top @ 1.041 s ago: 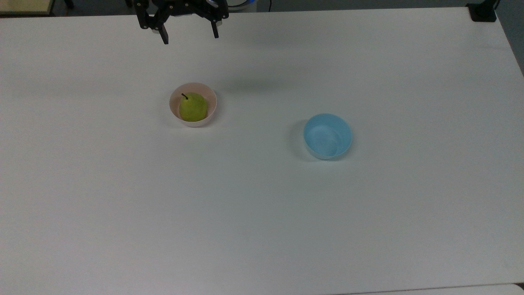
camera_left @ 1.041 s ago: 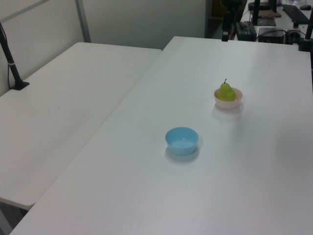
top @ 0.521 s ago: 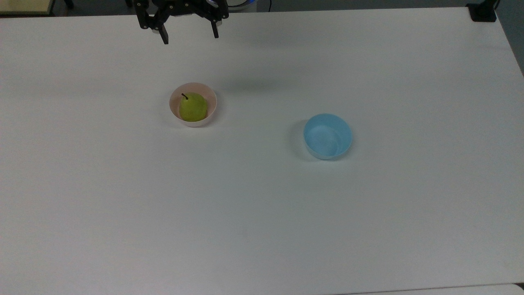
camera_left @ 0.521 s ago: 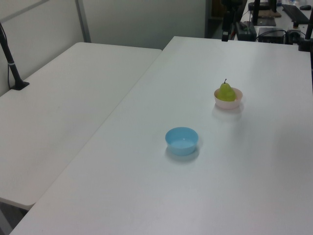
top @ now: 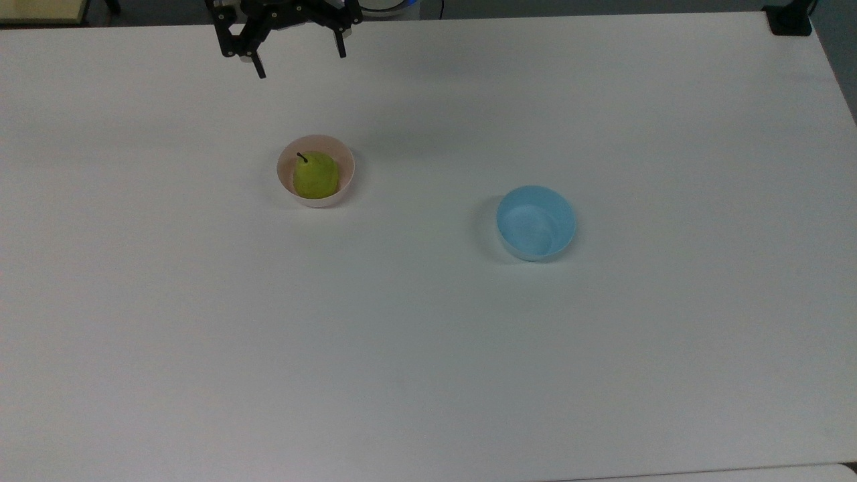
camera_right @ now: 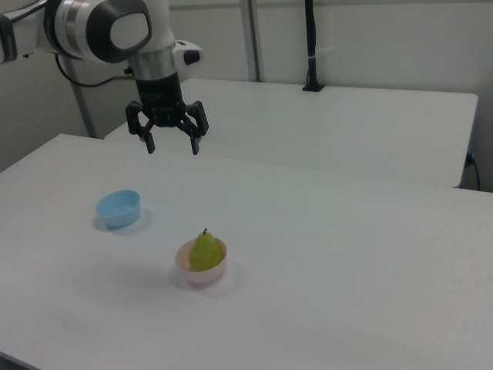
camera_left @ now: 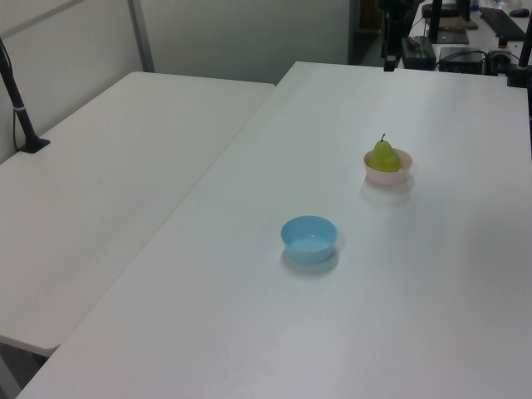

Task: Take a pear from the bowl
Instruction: 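Lower the open gripper down over the green pear in the pink bowl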

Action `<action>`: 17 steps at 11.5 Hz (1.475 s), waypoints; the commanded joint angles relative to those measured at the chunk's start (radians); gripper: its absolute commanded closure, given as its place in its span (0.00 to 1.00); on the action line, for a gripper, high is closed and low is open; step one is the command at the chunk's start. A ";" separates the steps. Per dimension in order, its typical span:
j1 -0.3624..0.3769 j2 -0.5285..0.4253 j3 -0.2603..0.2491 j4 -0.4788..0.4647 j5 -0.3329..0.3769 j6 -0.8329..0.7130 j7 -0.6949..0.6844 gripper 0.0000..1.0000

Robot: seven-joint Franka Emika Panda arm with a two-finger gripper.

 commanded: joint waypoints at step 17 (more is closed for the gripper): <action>-0.024 0.117 -0.003 -0.404 -0.087 0.473 -0.023 0.12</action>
